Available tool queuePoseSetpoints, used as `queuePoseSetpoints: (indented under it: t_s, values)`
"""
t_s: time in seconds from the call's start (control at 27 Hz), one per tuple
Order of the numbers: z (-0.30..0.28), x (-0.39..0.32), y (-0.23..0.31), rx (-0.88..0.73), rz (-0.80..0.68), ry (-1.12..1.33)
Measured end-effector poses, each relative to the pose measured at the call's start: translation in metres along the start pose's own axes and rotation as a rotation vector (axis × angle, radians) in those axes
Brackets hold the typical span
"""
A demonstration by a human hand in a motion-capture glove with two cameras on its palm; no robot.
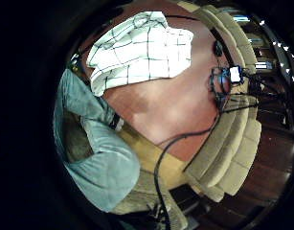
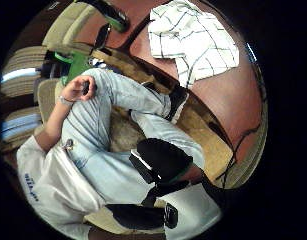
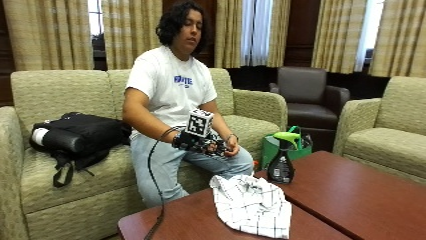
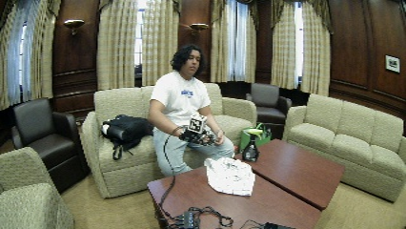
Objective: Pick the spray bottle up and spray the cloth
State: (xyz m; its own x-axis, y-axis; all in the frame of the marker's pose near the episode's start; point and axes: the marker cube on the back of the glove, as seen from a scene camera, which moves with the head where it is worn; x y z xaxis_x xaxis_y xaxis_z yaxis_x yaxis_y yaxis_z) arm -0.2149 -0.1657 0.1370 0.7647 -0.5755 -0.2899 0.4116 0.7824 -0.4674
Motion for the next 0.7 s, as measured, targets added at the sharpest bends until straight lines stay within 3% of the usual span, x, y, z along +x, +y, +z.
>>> queuePoseSetpoints:
  t_s: [0.7]
  values:
    - [-0.009,0.003,0.011,0.028,0.024,-0.019]
